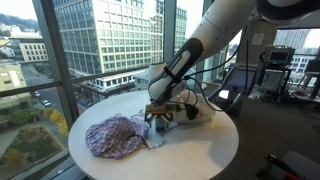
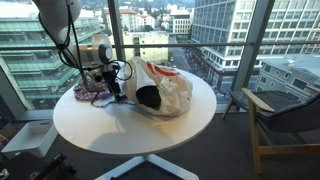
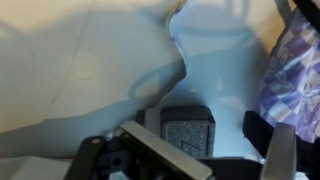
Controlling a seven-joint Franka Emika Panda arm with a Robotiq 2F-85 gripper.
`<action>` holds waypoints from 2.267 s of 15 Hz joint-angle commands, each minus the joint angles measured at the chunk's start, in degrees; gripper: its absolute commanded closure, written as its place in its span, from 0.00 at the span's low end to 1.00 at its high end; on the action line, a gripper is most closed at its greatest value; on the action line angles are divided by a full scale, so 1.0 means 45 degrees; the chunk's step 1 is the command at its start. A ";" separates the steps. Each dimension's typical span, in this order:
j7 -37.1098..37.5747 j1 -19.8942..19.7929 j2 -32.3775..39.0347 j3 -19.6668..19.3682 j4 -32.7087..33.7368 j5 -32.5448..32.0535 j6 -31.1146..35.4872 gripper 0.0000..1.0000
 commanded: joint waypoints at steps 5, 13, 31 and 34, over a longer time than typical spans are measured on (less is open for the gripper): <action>0.1389 0.0521 0.1517 -0.1039 0.1642 -0.1260 0.0437 0.00; 0.1740 0.0557 0.1415 -0.1061 0.1587 -0.1246 0.0521 0.64; -0.0762 -0.2841 -0.5713 0.1579 -0.0549 0.3653 -1.0577 0.69; -0.0639 -0.3749 -0.5523 0.0970 -0.0778 0.4126 -1.0708 0.69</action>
